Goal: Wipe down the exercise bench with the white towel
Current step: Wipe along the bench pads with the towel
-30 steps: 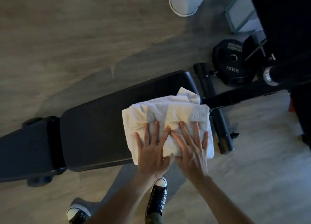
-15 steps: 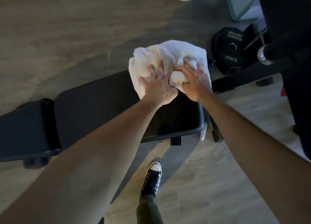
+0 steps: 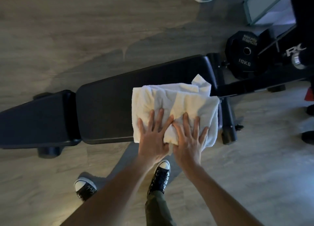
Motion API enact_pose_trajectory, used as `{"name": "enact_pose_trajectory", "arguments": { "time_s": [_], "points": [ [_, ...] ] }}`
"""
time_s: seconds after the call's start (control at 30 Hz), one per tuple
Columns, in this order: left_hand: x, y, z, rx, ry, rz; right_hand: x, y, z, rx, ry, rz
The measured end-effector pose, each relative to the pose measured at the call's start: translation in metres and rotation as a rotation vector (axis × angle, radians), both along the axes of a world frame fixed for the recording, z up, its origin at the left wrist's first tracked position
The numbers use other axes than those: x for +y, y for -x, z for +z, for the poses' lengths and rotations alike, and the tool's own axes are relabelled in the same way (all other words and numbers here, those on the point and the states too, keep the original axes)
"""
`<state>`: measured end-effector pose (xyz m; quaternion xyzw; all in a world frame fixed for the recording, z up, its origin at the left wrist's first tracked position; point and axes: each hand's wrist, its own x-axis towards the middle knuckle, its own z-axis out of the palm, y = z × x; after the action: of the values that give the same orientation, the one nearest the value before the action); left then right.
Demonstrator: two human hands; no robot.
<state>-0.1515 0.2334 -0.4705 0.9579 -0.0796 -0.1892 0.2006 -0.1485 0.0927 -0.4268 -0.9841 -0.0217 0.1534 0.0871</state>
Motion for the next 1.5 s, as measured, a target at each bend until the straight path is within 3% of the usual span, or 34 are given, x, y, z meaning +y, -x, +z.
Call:
{"name": "enact_pose_trajectory", "arguments": {
  "time_s": [0.23, 0.53, 0.77, 0.87, 1.03, 1.23, 1.33, 1.5],
  "points": [
    [0.078, 0.057, -0.022, 0.075, -0.012, 0.143, 0.062, 0.024, -0.029, 0.058, 0.032, 0.276],
    [0.134, -0.058, -0.024, 0.146, -0.055, 0.229, 0.124, -0.115, -0.038, 0.038, 0.053, 0.417],
    [0.185, -0.16, -0.012, 0.302, -0.163, 0.216, 0.173, -0.21, -0.025, 0.184, 0.084, 0.407],
    [0.18, -0.134, -0.015, 0.305, -0.055, 0.214, 0.175, -0.192, -0.026, 0.147, 0.124, 0.428],
    [0.183, -0.025, -0.034, 0.098, -0.119, 0.196, 0.17, -0.088, -0.039, 0.081, 0.062, 0.46],
    [0.211, 0.091, -0.054, 0.147, -0.095, 0.294, 0.2, 0.015, -0.056, 0.162, 0.046, 0.533],
    [0.227, 0.088, -0.057, 0.129, -0.121, 0.247, 0.211, 0.011, -0.061, 0.169, 0.063, 0.559],
    [0.262, 0.01, -0.057, 0.163, -0.112, 0.274, 0.245, -0.07, -0.065, 0.091, 0.014, 0.605]
  ]
}}
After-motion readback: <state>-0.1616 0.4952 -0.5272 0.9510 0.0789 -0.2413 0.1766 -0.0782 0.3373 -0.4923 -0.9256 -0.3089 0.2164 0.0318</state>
